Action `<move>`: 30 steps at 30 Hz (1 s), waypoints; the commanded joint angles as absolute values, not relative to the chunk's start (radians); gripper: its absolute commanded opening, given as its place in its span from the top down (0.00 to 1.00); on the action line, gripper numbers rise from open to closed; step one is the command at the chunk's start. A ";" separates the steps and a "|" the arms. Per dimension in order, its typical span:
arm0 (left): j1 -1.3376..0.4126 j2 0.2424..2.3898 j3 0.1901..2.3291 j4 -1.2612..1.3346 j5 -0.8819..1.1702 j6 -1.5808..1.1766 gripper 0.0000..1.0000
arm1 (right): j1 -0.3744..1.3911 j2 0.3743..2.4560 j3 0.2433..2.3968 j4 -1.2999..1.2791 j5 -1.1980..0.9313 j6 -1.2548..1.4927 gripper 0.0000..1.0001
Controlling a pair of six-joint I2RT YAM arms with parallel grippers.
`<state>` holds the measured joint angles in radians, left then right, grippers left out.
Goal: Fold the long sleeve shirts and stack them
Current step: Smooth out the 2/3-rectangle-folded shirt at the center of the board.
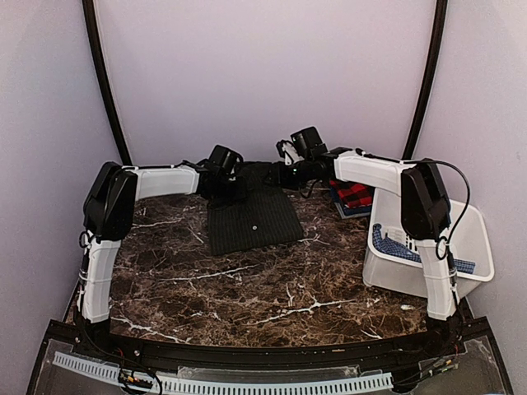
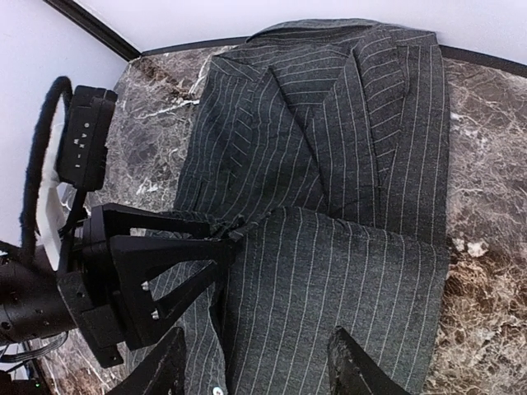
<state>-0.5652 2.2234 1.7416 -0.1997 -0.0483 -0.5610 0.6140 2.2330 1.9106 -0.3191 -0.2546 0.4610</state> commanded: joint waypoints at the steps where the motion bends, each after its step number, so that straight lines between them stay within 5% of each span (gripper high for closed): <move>1: -0.569 2.242 1.798 -0.281 -0.069 -0.523 0.63 | 0.625 2.190 1.898 -0.330 -0.220 0.435 0.45; 18: -0.569 2.188 1.750 -0.276 -0.160 -0.566 0.98 | 0.658 2.240 1.900 -0.352 -0.194 0.409 0.45; 30: -0.570 2.060 1.559 -0.045 -0.104 -0.596 1.00 | 0.660 2.237 1.890 -0.361 -0.180 0.401 0.45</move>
